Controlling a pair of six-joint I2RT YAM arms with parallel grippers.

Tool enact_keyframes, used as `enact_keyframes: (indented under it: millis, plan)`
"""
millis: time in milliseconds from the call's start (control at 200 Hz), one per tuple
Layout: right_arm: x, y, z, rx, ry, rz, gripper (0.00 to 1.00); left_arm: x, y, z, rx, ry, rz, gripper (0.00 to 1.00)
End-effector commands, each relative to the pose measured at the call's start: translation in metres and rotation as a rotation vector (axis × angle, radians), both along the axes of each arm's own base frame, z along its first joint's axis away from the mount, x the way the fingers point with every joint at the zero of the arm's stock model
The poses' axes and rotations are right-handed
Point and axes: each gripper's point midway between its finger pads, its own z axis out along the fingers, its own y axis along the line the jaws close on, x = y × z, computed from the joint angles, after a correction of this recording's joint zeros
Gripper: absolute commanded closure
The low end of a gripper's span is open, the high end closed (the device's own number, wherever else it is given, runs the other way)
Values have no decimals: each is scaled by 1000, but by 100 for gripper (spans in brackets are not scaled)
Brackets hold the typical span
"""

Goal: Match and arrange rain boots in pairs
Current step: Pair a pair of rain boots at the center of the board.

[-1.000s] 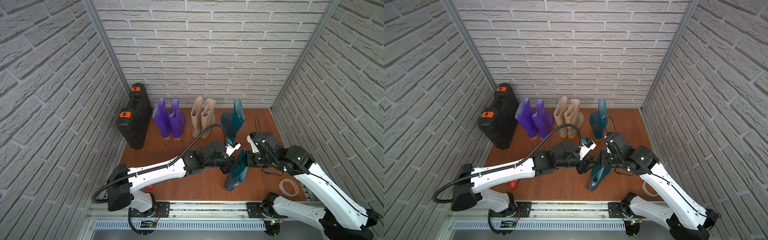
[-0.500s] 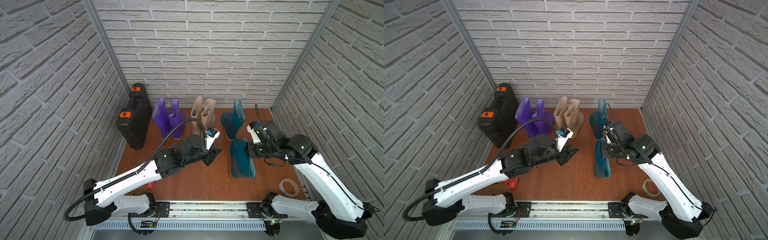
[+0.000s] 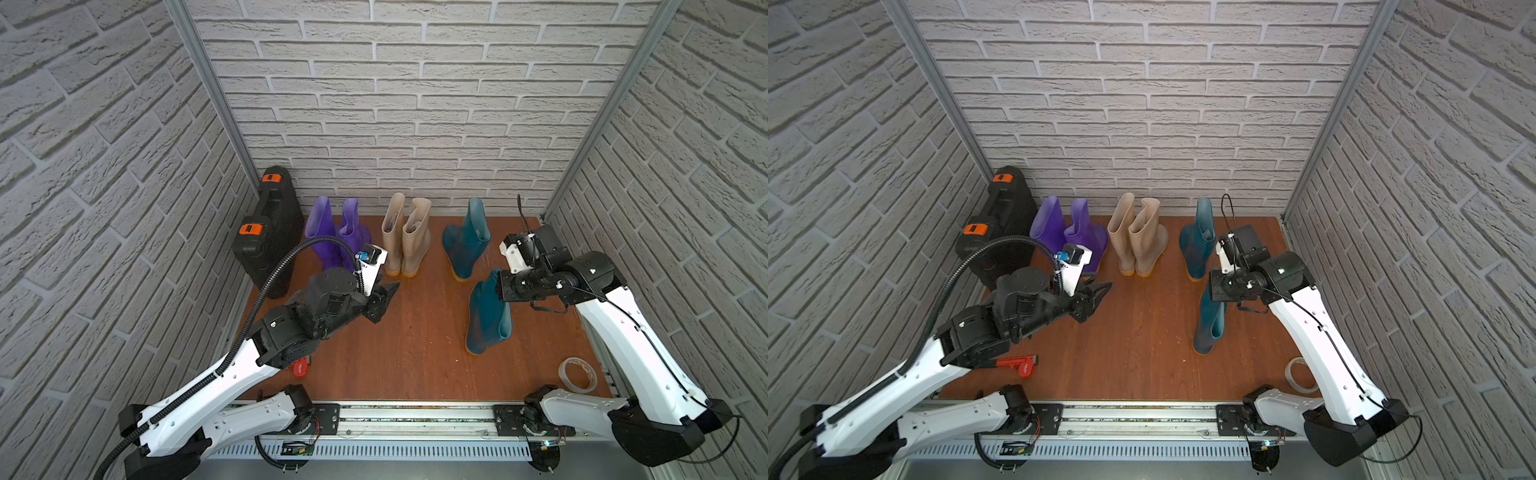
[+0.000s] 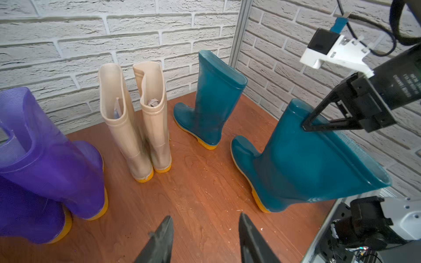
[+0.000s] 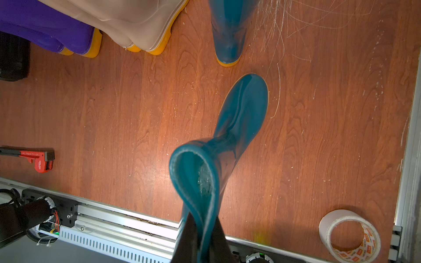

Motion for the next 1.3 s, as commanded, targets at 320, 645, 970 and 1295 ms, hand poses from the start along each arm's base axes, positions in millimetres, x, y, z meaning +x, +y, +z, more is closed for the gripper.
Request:
enact_keyframes:
  millis: [320, 645, 970, 1295]
  plan:
    - [82, -7, 30, 64, -111, 48, 94, 3, 29, 2, 35, -9, 96, 51]
    - [135, -21, 31, 92, -111, 47, 94, 7, 39, 2, 40, -13, 143, 51]
    - [174, -34, 31, 90, -108, 89, 94, 15, 40, 1, 65, -8, 164, 51]
    - [191, -46, 32, 90, -110, 84, 94, 22, 36, 0, 72, 5, 180, 51]
